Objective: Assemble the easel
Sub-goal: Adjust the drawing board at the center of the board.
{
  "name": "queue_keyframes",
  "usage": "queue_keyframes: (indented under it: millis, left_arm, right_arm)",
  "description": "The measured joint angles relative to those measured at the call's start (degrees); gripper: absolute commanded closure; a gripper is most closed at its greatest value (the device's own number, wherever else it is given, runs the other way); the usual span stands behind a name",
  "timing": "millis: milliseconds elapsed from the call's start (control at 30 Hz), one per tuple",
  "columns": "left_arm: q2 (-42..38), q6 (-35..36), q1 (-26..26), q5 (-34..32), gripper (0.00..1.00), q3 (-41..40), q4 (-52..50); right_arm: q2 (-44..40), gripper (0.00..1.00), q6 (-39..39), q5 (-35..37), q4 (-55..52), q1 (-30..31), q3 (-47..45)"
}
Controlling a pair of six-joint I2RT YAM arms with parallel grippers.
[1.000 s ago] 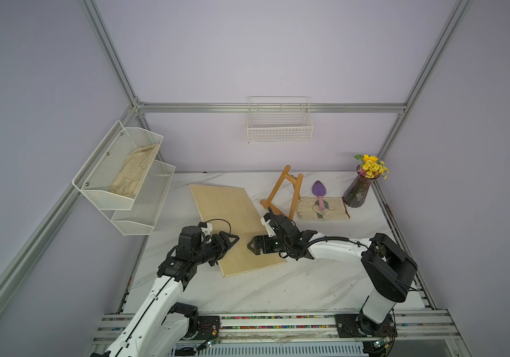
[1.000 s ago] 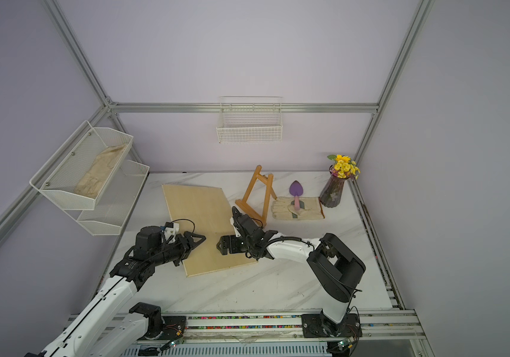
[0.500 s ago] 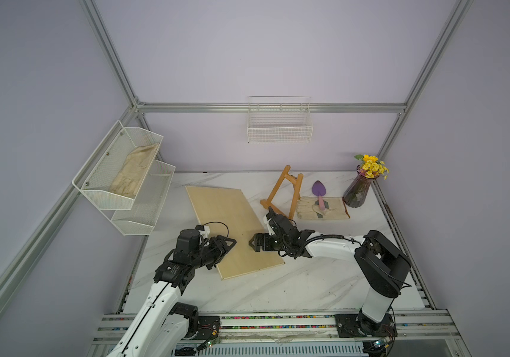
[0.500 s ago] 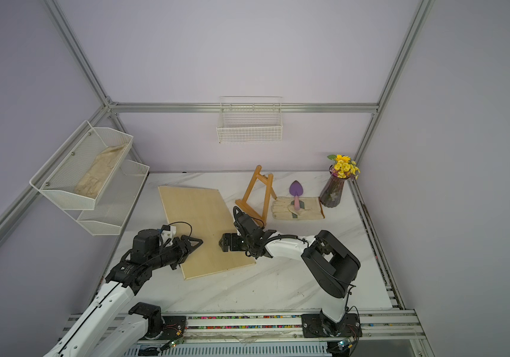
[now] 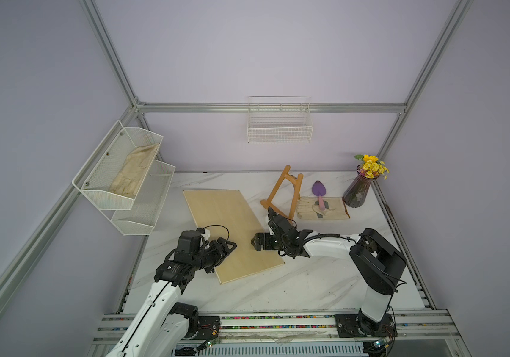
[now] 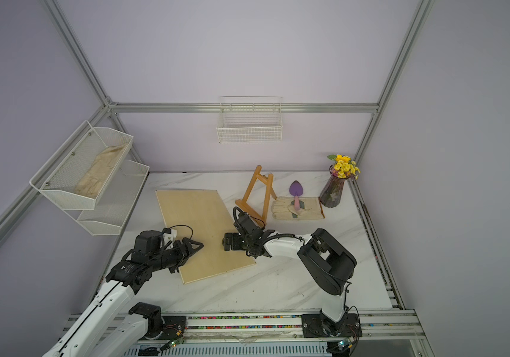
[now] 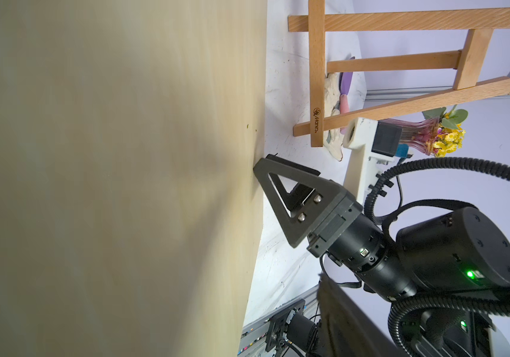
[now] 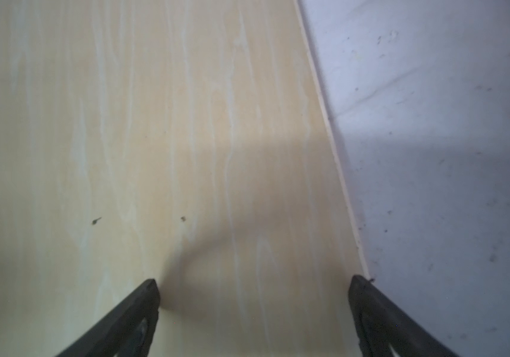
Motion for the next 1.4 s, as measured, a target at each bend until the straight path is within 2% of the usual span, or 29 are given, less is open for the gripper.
queue_keyframes:
  millis: [733, 1000, 1067, 1167, 1233, 1333, 1400]
  left_arm:
    - [-4.5, 0.6, -0.1, -2.4, 0.28, 3.8, -10.1]
    - [-5.5, 0.3, -0.1, -4.4, 0.42, 4.0, -11.4]
    - [-5.5, 0.0, -0.1, -4.6, 0.49, 4.0, -11.3]
    - [-5.5, -0.3, -0.1, -4.9, 0.53, 4.0, -11.1]
    - [-5.4, -0.7, -0.1, -5.0, 0.6, 4.0, -11.2]
    - [-5.2, -1.0, -0.1, -5.1, 0.62, 4.0, -11.1]
    - [-4.9, -1.1, -0.1, -5.2, 0.69, 4.0, -10.9]
  right_arm:
    - [2.7, 0.03, 2.0, -1.4, 3.2, -2.1, 0.2]
    - [2.7, 0.03, 2.0, -1.7, 3.2, -2.1, 0.2]
    - [2.6, 0.03, 2.0, -2.0, 3.3, -2.3, 0.1]
    - [2.3, 0.03, 2.0, -2.1, 3.2, -2.3, 0.1]
    - [2.1, 0.03, 2.0, -2.0, 3.1, -2.3, 0.1]
    - [1.4, 0.03, 1.5, -1.4, 2.0, -2.3, 0.1]
    - [0.9, 0.03, 0.8, -0.9, 1.0, -2.1, 0.1]
